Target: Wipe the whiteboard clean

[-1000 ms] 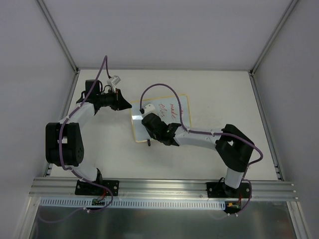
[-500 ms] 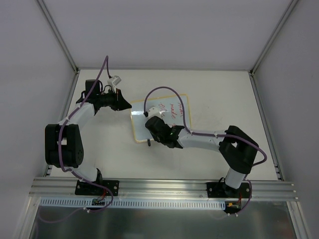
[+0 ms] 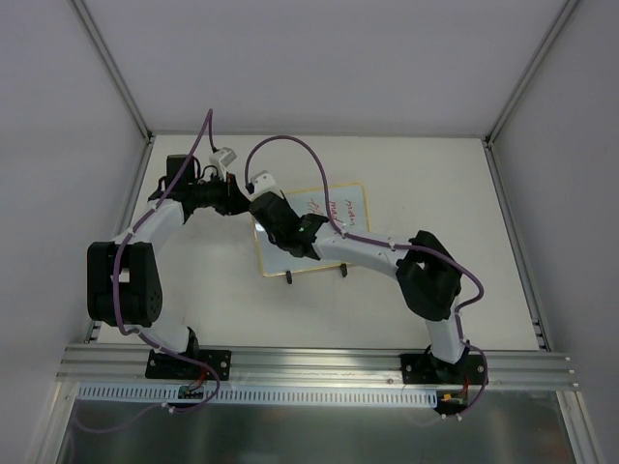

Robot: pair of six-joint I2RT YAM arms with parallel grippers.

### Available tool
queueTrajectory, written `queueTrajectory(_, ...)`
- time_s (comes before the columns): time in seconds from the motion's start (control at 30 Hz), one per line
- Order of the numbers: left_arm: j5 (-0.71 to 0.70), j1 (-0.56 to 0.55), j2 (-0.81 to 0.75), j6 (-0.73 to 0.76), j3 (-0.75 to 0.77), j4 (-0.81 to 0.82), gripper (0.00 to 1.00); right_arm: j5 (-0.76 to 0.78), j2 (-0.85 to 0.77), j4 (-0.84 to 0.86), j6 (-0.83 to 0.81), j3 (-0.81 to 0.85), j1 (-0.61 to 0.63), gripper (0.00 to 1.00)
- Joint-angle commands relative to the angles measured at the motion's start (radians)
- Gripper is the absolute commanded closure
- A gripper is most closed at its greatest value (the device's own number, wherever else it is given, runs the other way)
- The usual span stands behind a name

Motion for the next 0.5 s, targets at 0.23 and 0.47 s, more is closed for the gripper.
queueTrajectory(0.23, -0.025, -0.041, -0.011, 0.082, -0.013, -0.091, 1.00, 0.090, 0.051, -0.075, 0.048, 0.101, -0.038, 1.00)
queueTrajectory(0.47, -0.031, -0.041, -0.013, 0.089, -0.013, -0.091, 1.00, 0.140, -0.115, -0.076, 0.123, -0.078, -0.146, 1.00)
